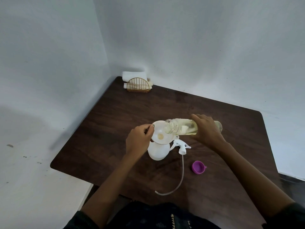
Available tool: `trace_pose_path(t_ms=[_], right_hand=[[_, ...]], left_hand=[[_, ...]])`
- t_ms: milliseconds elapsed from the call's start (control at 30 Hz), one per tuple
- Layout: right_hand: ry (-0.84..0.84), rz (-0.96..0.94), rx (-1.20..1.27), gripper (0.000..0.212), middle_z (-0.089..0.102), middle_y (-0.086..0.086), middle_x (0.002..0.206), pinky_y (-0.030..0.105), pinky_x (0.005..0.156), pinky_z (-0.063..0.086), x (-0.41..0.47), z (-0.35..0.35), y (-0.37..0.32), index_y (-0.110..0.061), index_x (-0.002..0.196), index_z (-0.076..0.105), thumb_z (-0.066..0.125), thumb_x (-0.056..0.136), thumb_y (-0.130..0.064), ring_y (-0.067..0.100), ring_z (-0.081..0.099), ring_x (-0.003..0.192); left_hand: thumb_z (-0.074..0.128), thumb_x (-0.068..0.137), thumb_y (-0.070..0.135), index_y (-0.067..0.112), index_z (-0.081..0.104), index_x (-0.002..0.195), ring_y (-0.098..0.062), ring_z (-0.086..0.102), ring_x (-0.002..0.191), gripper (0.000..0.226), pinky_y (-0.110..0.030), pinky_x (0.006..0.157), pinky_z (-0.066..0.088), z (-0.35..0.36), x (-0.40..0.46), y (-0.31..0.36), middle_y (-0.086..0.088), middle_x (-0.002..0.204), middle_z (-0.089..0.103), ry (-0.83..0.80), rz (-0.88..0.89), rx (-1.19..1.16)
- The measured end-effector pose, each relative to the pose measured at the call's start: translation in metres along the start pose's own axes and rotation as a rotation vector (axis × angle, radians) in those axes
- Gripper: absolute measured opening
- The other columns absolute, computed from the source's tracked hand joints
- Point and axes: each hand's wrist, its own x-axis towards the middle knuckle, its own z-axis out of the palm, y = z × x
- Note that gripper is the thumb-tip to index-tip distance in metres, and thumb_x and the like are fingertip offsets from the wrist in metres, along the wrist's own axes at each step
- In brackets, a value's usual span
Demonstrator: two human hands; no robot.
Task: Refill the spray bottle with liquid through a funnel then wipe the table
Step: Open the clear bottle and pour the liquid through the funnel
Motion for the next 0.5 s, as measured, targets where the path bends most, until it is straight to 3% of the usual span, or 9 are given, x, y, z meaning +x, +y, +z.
trace_pose_path(t_ms=[500], right_hand=[[-0.028, 0.019, 0.004, 0.047, 0.065, 0.01, 0.094, 0.036, 0.076, 0.036, -0.0009, -0.003, -0.0034, -0.008, 0.103, 0.06, 0.08, 0.065, -0.025, 0.029, 0.056, 0.084]], left_hand=[[0.048, 0.096, 0.033, 0.026, 0.054, 0.061, -0.011, 0.051, 0.051, 0.036, -0.022, 0.049, 0.027, 0.0002, -0.0001, 0.0008, 0.009, 0.05, 0.049, 0.001, 0.017, -0.004]])
